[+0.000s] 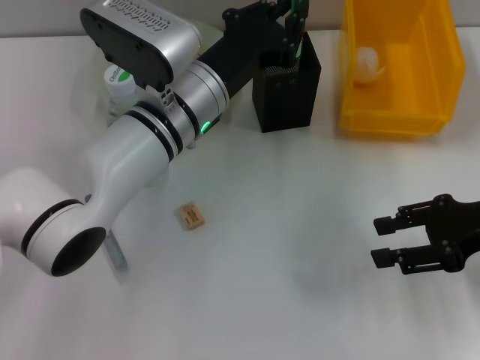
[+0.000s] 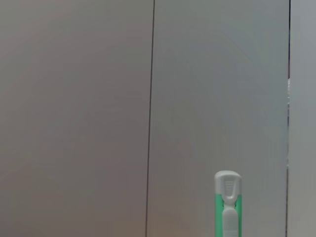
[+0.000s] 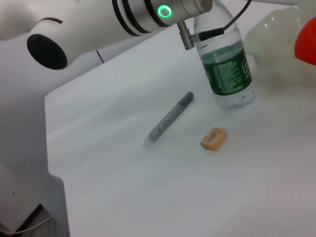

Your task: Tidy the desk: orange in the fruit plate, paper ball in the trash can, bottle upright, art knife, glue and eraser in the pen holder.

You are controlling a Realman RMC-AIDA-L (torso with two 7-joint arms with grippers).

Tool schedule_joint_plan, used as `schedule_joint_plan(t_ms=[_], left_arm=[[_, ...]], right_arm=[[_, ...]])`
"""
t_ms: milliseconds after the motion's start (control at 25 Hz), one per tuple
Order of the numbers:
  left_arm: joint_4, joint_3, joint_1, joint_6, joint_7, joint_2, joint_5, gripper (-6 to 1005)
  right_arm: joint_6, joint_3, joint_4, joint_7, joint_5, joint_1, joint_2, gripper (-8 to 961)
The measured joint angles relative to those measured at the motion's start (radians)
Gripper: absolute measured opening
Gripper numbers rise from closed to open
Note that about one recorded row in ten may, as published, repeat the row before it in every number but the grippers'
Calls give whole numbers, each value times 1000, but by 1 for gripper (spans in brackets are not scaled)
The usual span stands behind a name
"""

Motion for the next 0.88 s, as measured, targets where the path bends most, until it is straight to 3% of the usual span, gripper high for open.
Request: schedule_joint_plan(t_ms=[80, 880], left_arm=[[6, 25, -2, -6, 59, 0, -69, 284], [11, 18, -10, -26, 72, 0, -74, 307]], right_arm=[[-2, 0, 0, -1, 0, 1, 0, 612], [-3, 0, 0, -2, 0, 9, 1, 613]])
